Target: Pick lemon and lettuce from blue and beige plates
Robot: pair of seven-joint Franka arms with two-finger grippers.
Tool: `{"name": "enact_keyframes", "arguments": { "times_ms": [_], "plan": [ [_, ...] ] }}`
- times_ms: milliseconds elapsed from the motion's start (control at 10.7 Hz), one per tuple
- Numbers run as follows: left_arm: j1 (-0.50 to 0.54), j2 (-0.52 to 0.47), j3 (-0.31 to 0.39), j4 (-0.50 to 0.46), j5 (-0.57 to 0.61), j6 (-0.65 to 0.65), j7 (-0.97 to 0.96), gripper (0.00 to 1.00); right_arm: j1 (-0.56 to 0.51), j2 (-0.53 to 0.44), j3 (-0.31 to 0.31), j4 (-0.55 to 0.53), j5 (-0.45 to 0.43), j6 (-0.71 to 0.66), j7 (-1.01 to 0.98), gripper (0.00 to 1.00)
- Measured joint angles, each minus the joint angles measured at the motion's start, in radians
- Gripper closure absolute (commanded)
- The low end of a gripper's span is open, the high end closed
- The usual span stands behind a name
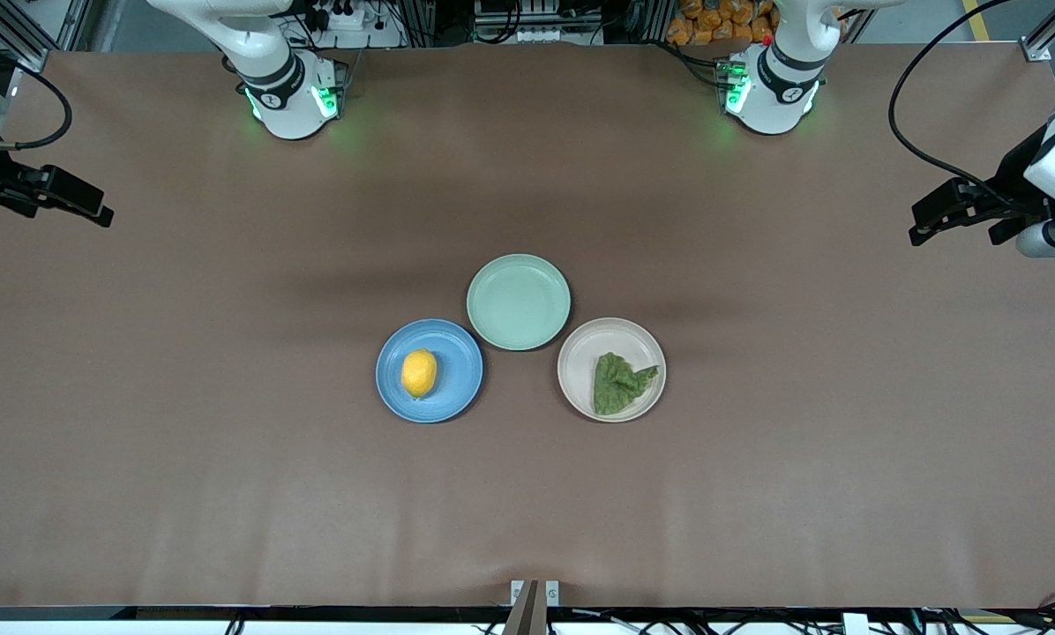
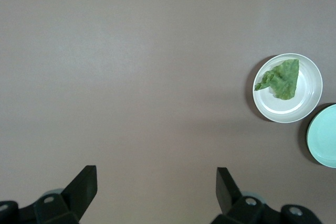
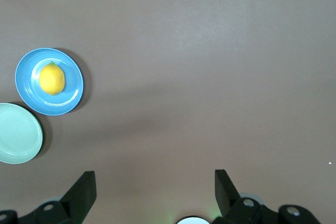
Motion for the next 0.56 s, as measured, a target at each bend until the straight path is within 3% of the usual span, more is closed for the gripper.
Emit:
{"name": "enact_keyframes", "arguments": {
  "times_ms": [561],
  "plan": [
    [-0.017, 0.017, -0.011, 0.000, -0.002, 0.001, 0.009, 0.00, 0.000, 0.000, 0.000, 0.000, 0.000, 0.000, 0.000, 0.00]
  ]
}}
